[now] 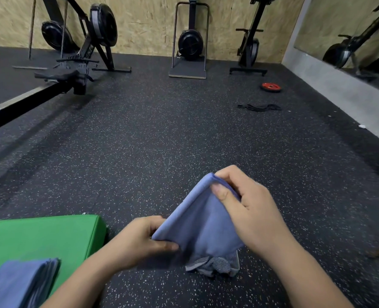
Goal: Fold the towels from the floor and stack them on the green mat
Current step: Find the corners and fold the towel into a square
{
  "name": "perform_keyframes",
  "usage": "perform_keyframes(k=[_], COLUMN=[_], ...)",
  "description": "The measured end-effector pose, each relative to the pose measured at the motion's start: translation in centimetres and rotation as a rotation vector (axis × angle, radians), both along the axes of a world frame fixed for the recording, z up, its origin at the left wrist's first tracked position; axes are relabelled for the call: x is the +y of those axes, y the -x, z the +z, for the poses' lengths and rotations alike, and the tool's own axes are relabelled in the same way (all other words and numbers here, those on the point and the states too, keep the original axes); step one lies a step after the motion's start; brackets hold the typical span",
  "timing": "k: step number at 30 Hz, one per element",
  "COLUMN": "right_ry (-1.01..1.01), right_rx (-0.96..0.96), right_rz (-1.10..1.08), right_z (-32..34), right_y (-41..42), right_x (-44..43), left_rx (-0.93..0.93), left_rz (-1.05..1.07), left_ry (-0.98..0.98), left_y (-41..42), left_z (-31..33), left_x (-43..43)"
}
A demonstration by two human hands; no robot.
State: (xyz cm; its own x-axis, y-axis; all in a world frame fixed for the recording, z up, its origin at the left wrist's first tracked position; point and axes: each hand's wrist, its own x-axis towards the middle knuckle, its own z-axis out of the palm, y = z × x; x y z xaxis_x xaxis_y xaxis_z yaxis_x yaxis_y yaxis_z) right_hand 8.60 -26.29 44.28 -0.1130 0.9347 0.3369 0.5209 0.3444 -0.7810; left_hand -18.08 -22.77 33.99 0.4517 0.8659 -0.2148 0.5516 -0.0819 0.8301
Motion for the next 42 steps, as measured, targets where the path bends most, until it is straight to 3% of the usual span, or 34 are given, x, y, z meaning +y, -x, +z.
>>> perform_keyframes(k=[6, 12, 17, 20, 24, 27, 30, 35, 42], right_ry=[-0.07, -0.106, -0.089, -0.077, -0.051, -0.026, -0.018, 0.012, 0.103], right_rx=[0.066, 0.105, 0.109, 0.106, 0.11, 0.111, 0.111, 0.077, -0.046], right_rz=[-0.286, -0.431, -0.435, -0.433, -0.443, -0.453, -0.469, -0.466, -0.325], right_z=[0.1, 0.5, -0.1, -0.2, -0.2, -0.2, -0.4, -1.0, -2.6], right_y=[-2.2, -2.2, -0.9, -0.2, 0.0, 0.1, 0.3, 0.6, 4.0], right_x=[0.7, 0.6, 0.7, 0.7, 0.6, 0.8, 0.8, 0.6, -0.7], left_rx=[-0.215, -0.807, -0.986, -0.935, -0.532, -0.288, -0.247, -0.332, -0.33], left_rz=[0.113, 0.542, 0.737, 0.819, 0.906, 0.891, 0.91, 0.884, 0.762], left_ry=[0.057, 0.247, 0.261, 0.086, -0.345, -0.478, -0.449, -0.295, -0.166], left_y=[2.5, 2.1, 0.0, -0.4, 0.2, 0.5, 0.6, -1.1, -5.0], left_z=[-0.1, 2.3, 3.4, 3.1, 2.8, 3.0, 2.6, 2.5, 3.4], left_x=[1.3, 1.8, 1.4, 1.3, 1.2, 1.1, 1.2, 0.2, -2.4])
